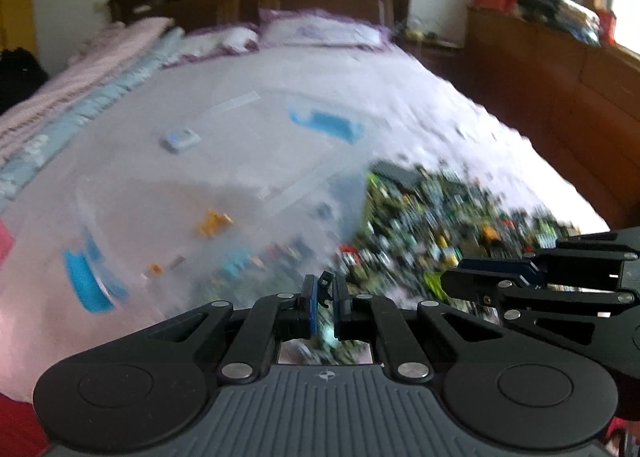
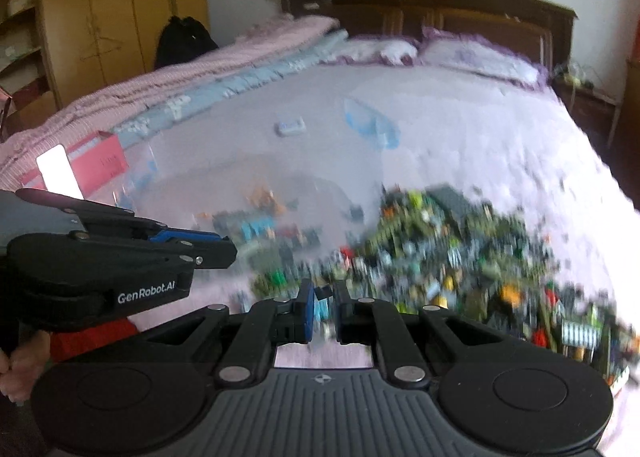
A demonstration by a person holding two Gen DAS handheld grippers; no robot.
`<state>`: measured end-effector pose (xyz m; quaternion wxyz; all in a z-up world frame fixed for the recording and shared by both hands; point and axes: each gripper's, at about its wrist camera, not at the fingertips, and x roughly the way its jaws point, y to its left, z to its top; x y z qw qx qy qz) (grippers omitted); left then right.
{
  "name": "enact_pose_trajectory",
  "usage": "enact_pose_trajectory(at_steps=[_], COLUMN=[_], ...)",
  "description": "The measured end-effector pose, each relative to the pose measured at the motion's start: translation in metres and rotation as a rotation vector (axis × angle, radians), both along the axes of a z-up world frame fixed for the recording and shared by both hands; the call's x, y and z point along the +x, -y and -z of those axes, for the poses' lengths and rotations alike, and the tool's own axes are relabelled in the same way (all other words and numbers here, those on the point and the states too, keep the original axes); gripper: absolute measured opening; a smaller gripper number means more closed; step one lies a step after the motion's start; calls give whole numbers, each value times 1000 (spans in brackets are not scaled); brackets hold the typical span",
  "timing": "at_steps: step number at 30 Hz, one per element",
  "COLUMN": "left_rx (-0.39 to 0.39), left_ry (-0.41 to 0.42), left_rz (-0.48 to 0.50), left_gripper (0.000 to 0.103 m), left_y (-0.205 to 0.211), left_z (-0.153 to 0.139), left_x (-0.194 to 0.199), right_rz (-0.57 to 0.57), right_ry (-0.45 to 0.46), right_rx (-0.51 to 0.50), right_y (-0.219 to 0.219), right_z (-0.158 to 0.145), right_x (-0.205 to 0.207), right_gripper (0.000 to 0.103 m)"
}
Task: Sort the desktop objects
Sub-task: 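Carry both pieces over the clear bin and open both tools to drop them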
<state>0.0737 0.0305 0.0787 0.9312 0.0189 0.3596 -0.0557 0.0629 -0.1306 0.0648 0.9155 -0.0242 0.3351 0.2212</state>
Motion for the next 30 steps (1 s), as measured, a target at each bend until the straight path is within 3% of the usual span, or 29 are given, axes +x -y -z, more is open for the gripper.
enact_pose_trajectory(at_steps=[10, 20, 23, 26, 30], left_rx=[-3, -36, -51, -53, -46], left_ry=[80, 10, -4, -3, 5], left_rz=[-91, -187, -215, -220, -212], left_gripper=[9, 11, 16, 24, 38], left_y=[-34, -65, -73, -77, -73], left_z=[-39, -25, -22, -21, -22], left_x=[31, 66, 66, 62, 59], right_rz=[-92, -139, -143, -136, -131], right_ry=[100, 50, 37, 29, 46], right_rx=[3, 11, 3, 4, -3], right_y=[-35, -73, -81, -85, -84], right_z=[-46, -51, -48, -47, -47], right_x=[46, 103, 114, 120, 116], right_gripper=[11, 10, 12, 25, 26])
